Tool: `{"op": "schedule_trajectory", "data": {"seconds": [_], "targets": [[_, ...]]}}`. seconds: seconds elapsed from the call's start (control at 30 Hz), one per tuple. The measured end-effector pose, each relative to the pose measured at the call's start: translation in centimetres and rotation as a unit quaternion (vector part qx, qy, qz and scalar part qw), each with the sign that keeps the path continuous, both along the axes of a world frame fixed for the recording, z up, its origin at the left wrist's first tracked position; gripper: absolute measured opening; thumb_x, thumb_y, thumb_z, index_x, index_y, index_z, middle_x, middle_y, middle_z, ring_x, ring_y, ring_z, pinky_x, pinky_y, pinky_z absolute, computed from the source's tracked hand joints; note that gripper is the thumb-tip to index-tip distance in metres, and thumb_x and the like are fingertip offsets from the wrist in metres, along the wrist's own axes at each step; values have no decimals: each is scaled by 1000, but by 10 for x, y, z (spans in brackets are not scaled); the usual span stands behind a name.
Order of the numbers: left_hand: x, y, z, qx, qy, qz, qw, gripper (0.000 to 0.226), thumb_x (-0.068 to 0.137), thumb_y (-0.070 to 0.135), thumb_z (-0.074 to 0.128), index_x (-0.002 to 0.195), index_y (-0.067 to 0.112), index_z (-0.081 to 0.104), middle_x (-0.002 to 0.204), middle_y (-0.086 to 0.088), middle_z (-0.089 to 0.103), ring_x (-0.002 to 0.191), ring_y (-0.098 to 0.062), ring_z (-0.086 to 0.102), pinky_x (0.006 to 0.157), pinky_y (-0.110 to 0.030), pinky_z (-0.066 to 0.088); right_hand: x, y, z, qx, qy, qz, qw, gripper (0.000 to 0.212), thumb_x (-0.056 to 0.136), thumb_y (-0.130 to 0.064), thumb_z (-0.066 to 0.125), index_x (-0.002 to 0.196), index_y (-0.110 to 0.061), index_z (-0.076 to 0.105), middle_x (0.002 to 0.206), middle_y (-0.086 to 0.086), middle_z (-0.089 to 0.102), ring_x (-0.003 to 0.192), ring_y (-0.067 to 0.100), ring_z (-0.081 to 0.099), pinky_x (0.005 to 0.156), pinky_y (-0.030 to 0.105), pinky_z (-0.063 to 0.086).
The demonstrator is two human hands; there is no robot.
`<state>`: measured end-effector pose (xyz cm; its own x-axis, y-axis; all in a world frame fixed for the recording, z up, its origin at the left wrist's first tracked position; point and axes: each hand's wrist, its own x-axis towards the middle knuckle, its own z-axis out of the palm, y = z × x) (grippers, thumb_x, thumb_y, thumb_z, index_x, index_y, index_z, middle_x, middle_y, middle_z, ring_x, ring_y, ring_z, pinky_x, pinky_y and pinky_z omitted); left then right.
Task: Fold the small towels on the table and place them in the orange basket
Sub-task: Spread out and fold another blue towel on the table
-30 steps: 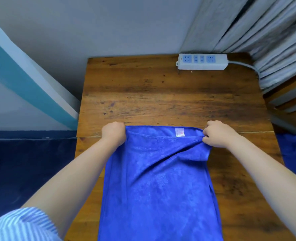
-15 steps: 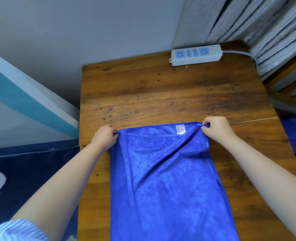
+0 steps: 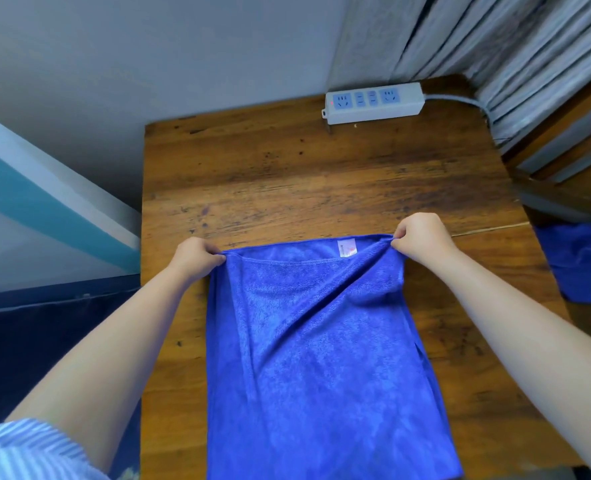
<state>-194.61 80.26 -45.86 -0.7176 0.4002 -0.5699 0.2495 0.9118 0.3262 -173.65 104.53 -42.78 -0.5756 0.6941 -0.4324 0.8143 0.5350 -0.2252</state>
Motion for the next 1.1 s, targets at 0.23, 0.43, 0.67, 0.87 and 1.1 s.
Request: {"op": "schedule_trajectory", "data": {"seconds": [0.23, 0.43, 0.67, 0.87, 1.1], "targets": [[2, -13, 15, 78, 18, 50, 996, 10, 87, 7, 59, 77, 7, 62, 79, -12, 58, 78, -22, 48, 68, -27, 37, 9, 15, 19, -69, 30, -28, 997, 16, 82, -11, 65, 92, -2, 73, 102, 13, 69, 101, 24, 59, 82, 25, 41], [13, -30, 47, 85, 58, -32, 994, 12, 86, -3, 52, 79, 7, 52, 85, -10, 55, 83, -24, 49, 69, -28, 35, 23, 8, 48, -129, 44, -30, 990, 8, 78, -5, 68, 70, -3, 66, 88, 12, 63, 88, 23, 58, 75, 27, 43], [31, -52, 98, 8, 142, -163, 976, 30, 90, 0, 45, 115, 5, 62, 114, -14, 64, 106, -31, 57, 84, -33, 46, 46, -7, 99, -89, 103, 47, 990, 27, 75, 0, 68, 57, -14, 54, 75, 8, 58, 77, 21, 53, 65, 24, 40], [52, -41, 172, -155, 215, -202, 943, 32, 85, -6, 45, 108, 5, 65, 112, -12, 63, 104, -29, 61, 79, -30, 51, 48, -34, 157, 52, 111, 133, 983, 32, 86, 0, 52, 117, -4, 59, 104, 13, 61, 101, 25, 54, 86, 27, 40], [49, -45, 266, 7, 298, -76, 952, 36, 80, -9, 45, 101, 7, 69, 107, -13, 63, 93, -32, 59, 68, -27, 42, 59, -42, 244, 238, 273, 41, 931, 31, 81, 10, 45, 103, 4, 67, 108, 26, 57, 106, 39, 52, 84, 37, 43]]}}
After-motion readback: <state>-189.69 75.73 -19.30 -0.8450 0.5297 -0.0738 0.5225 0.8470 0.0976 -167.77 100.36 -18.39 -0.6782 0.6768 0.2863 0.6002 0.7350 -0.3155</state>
